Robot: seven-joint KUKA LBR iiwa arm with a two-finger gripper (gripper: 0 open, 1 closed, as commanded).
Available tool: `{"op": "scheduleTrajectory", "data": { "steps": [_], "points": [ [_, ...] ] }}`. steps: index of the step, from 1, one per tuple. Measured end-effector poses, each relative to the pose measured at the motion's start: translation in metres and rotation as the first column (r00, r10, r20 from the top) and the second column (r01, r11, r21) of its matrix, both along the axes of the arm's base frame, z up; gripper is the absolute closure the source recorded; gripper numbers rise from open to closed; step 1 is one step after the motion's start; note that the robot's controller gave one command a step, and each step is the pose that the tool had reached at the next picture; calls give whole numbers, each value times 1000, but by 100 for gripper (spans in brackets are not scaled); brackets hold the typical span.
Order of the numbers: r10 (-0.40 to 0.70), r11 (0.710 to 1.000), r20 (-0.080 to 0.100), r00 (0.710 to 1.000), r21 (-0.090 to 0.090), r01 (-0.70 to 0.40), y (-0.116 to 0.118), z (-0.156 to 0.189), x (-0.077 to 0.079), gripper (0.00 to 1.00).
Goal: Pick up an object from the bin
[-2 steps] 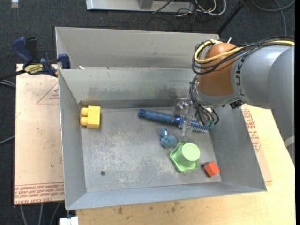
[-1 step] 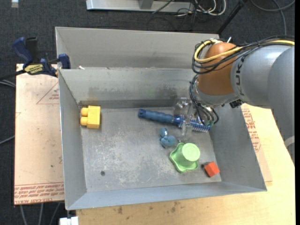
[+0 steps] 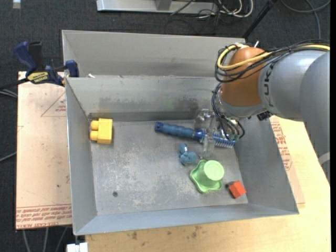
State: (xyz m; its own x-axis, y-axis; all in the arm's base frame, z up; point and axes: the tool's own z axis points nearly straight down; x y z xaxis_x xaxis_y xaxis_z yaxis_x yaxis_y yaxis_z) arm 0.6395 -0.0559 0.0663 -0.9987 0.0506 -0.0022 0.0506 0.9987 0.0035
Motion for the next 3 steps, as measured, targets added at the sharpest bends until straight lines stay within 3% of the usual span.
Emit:
{"op": "scheduleTrajectory", "data": {
  "steps": [2, 3],
  "points": [
    [4, 1000, 3, 1000, 0, -4, 1, 1, 1, 0],
    [4, 1000, 5, 1000, 0, -4, 1, 2, 2, 100]
  ]
}}
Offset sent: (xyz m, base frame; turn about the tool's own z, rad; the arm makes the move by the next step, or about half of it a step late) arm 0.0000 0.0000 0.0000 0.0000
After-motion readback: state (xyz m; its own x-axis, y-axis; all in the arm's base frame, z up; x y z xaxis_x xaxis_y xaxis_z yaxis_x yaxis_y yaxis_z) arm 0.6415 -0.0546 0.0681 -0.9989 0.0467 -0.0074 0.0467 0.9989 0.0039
